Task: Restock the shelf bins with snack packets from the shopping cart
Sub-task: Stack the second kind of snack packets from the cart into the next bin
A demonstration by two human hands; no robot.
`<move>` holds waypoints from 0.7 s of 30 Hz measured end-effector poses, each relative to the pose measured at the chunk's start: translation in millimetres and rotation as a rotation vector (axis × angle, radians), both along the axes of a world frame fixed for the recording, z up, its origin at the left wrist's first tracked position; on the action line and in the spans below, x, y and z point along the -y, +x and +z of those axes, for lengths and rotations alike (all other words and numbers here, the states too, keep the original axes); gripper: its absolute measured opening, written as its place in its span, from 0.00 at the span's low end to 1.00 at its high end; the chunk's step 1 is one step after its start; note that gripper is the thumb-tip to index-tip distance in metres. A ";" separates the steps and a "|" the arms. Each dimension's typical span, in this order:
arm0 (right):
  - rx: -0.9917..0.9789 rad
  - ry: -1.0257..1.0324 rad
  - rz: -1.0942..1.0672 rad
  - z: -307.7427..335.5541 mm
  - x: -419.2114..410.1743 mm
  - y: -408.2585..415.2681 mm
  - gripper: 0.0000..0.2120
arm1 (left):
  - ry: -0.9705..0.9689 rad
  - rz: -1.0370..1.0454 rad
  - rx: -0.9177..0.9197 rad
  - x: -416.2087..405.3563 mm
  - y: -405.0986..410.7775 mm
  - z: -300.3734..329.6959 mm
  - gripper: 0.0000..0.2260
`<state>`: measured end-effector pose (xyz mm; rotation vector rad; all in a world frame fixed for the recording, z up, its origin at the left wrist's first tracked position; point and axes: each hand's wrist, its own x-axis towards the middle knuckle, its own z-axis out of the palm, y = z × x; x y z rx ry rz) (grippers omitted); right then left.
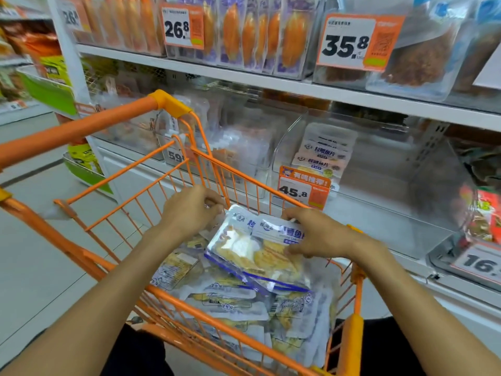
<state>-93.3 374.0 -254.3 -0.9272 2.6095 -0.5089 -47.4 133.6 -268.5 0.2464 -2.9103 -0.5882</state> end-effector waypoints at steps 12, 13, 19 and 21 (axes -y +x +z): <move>0.044 0.013 -0.176 -33.9 39.5 5.2 0.25 | 0.377 -0.105 0.584 -10.3 -8.0 0.2 0.28; 0.033 0.021 -0.174 -35.4 39.7 5.0 0.23 | 0.409 -0.143 0.578 -7.8 -6.4 -2.1 0.33; 0.179 -0.179 -0.179 -23.7 32.7 7.1 0.24 | 0.653 -0.195 0.457 15.5 -1.4 10.1 0.34; 0.201 -0.136 -0.160 -18.2 29.8 8.9 0.33 | 0.690 -0.145 0.341 30.2 4.8 23.6 0.31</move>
